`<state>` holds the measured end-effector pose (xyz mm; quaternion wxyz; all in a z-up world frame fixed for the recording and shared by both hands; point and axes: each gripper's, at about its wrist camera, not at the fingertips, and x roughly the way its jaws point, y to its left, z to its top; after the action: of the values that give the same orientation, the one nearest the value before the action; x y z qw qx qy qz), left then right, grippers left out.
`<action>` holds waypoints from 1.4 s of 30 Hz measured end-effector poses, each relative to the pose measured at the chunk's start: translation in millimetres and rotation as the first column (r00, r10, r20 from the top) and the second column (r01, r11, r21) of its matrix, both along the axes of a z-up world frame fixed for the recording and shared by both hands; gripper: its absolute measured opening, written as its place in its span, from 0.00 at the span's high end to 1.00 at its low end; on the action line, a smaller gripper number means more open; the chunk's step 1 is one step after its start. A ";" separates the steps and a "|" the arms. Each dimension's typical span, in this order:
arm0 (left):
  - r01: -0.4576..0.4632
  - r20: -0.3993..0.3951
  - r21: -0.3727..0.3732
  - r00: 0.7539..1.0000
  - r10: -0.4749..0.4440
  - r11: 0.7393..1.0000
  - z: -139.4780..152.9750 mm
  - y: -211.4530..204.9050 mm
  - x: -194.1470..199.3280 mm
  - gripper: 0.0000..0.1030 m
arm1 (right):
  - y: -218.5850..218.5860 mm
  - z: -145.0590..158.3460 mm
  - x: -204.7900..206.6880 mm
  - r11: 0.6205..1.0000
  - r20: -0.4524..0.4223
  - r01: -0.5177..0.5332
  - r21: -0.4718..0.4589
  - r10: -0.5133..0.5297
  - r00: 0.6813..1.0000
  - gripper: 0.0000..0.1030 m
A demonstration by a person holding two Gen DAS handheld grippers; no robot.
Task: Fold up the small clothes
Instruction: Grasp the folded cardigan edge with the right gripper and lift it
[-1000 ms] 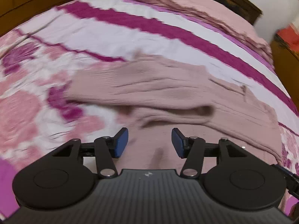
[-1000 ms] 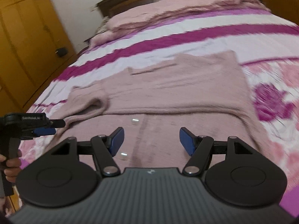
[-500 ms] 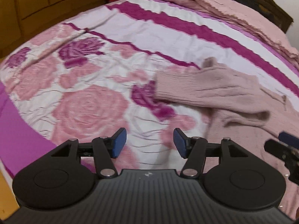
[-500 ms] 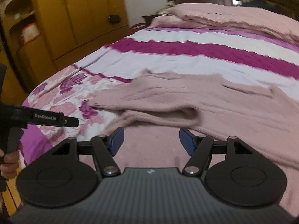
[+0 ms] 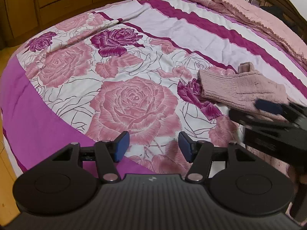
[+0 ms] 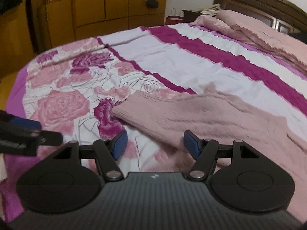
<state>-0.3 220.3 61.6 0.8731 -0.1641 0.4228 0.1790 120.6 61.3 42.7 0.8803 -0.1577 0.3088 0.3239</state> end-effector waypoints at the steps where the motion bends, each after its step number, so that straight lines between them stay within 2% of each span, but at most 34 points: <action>1: 0.003 0.001 -0.001 1.000 -0.003 1.000 -0.6 0.1 -0.1 0.38 | 8.0 -2.6 3.3 1.000 0.004 -0.008 -0.021 0.008 1.000 0.35; 5: 0.013 0.002 0.000 1.000 -0.013 1.000 -3.0 -0.4 0.0 0.38 | 27.0 -11.4 16.7 0.999 -0.011 0.005 -0.053 -0.005 1.000 0.38; 8: 0.016 0.004 -0.003 1.000 -0.016 1.000 -4.5 -0.6 0.7 0.38 | 32.2 -14.6 21.3 0.999 -0.012 0.015 -0.050 -0.015 1.000 0.78; 9: 0.016 0.005 -0.004 1.000 -0.016 1.000 -4.8 -0.1 1.1 0.38 | 32.6 -13.4 22.4 0.999 -0.014 0.021 -0.046 -0.022 1.000 0.85; 10: 0.016 0.006 -0.006 1.000 -0.016 1.000 -4.6 0.0 1.4 0.38 | 31.4 -10.8 23.1 0.999 -0.017 0.027 -0.034 -0.027 0.999 0.87; 13: 0.020 0.013 -0.011 1.000 -0.020 1.000 -2.6 -0.9 2.1 0.38 | 20.9 5.4 26.5 0.998 -0.024 0.049 0.036 -0.048 0.999 0.89; 18: 0.049 0.026 -0.007 0.998 -0.049 0.999 4.0 -8.5 6.2 0.38 | -13.8 49.6 28.5 0.980 0.021 0.106 0.169 -0.111 0.994 0.90; 24: 0.108 0.067 0.016 0.992 -0.109 0.994 20.5 -26.2 18.1 0.38 | -76.4 102.5 31.0 0.930 0.079 0.220 0.293 -0.253 0.964 0.90; 28: 0.159 0.095 0.027 0.982 -0.161 0.987 32.6 -42.4 29.6 0.38 | -119.1 126.5 26.8 0.894 0.132 0.306 0.329 -0.364 0.922 0.90; 33: 0.226 0.121 0.059 0.965 -0.232 0.972 44.2 -65.7 45.9 0.38 | -173.1 140.7 18.1 0.844 0.167 0.396 0.363 -0.477 0.863 0.90; 38: 0.307 0.142 0.081 0.938 -0.316 0.948 51.1 -93.4 67.6 0.38 | -228.1 140.3 10.2 0.777 0.149 0.491 0.394 -0.581 0.800 0.90; 42: 0.369 0.151 0.084 0.913 -0.378 0.926 50.0 -114.8 88.5 0.38 | -269.1 124.4 5.6 0.726 0.104 0.563 0.396 -0.645 0.757 0.90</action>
<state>88.2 105.5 111.6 0.9271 -0.0708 0.3680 0.0062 126.1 -207.8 167.1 0.9808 0.0697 0.1763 0.0447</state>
